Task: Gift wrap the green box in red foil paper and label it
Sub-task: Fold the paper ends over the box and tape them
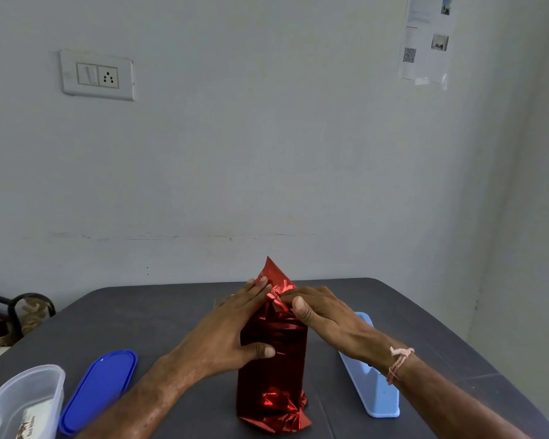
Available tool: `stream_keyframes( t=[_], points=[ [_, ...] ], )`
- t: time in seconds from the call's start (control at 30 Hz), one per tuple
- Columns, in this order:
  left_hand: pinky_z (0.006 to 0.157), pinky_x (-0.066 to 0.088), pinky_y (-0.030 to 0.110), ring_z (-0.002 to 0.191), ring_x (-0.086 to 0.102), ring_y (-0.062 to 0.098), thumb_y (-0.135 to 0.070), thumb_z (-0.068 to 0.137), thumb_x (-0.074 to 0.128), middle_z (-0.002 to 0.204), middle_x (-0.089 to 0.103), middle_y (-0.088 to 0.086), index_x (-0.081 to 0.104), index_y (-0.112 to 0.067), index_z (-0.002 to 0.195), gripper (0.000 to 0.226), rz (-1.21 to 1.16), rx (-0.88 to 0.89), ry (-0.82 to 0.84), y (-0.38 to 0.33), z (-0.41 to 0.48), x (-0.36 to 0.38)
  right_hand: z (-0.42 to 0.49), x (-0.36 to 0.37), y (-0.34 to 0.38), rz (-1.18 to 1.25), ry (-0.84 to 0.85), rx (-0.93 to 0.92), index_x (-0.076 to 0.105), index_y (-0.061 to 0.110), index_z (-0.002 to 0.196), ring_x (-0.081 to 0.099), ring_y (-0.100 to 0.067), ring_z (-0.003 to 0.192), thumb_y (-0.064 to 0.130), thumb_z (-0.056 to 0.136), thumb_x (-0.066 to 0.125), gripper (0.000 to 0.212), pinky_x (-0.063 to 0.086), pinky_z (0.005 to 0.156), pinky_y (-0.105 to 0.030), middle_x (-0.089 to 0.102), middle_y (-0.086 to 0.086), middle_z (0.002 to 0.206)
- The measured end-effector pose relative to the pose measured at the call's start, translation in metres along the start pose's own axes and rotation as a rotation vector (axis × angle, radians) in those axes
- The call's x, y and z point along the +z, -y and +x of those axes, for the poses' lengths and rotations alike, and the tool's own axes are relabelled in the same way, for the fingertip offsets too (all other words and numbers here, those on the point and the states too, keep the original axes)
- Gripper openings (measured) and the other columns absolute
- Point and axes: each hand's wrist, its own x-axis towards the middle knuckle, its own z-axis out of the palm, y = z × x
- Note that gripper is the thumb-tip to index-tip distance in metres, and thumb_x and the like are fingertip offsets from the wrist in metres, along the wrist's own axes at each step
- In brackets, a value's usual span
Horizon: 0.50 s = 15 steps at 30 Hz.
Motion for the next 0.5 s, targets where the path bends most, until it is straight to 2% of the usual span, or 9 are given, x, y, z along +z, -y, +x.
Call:
stream_keyframes(
  t=[0.07,0.1,0.23,0.3,0.4,0.5],
  points=[
    [0.129,0.011,0.043,0.150,-0.016,-0.009,-0.088,0.079,0.050,0.165,-0.012,-0.028,-0.003,-0.042,0.160,0.107,0.022,0.019,-0.013,0.000,0.001,0.000,0.000,-0.003,0.003,0.060,0.001,0.032,0.064,0.021,0.126,0.044,0.001,0.115,0.067,0.097,0.013,0.075,0.027,0.096,-0.003,0.064,0.006,0.127],
    [0.129,0.011,0.043,0.150,-0.016,-0.010,-0.088,0.079,0.050,0.165,-0.011,-0.028,-0.002,-0.043,0.159,0.106,0.030,0.023,-0.014,0.000,0.001,0.000,0.001,-0.005,0.004,0.128,-0.001,0.062,0.065,0.019,0.124,0.048,0.000,0.114,0.064,0.099,0.016,0.071,0.031,0.095,-0.003,0.066,0.004,0.123],
    [0.129,0.010,0.037,0.149,-0.012,-0.010,-0.087,0.079,0.052,0.159,-0.005,-0.030,0.001,-0.048,0.155,0.099,0.057,0.029,-0.008,-0.004,0.002,-0.002,0.014,-0.012,-0.004,0.367,-0.052,0.095,0.069,0.027,0.114,0.066,-0.006,0.108,0.067,0.097,0.045,0.049,0.052,0.098,-0.030,0.073,0.007,0.111],
    [0.128,0.010,0.036,0.148,-0.010,-0.011,-0.087,0.079,0.052,0.157,-0.003,-0.031,0.002,-0.047,0.154,0.099,0.076,0.036,-0.013,-0.006,0.002,-0.004,0.028,-0.014,-0.009,0.404,-0.140,0.115,0.071,0.025,0.110,0.071,-0.007,0.101,0.058,0.093,0.063,0.037,0.056,0.092,-0.030,0.076,0.007,0.105],
    [0.128,0.011,0.037,0.148,-0.008,-0.010,-0.085,0.079,0.054,0.157,-0.003,-0.030,0.002,-0.047,0.153,0.099,0.082,0.038,-0.009,-0.006,0.002,-0.006,0.053,-0.019,-0.008,0.440,-0.286,0.195,0.073,0.028,0.103,0.072,-0.009,0.096,0.057,0.086,0.073,0.033,0.050,0.076,-0.023,0.076,0.008,0.100],
    [0.128,0.010,0.038,0.149,-0.007,-0.008,-0.085,0.079,0.053,0.158,-0.002,-0.028,0.005,-0.043,0.157,0.101,0.080,0.031,-0.005,-0.005,0.000,-0.006,0.078,-0.019,0.000,0.500,-0.230,0.280,0.075,0.022,0.102,0.070,-0.010,0.098,0.058,0.086,0.072,0.040,0.045,0.072,-0.020,0.076,0.006,0.101]
  ],
)
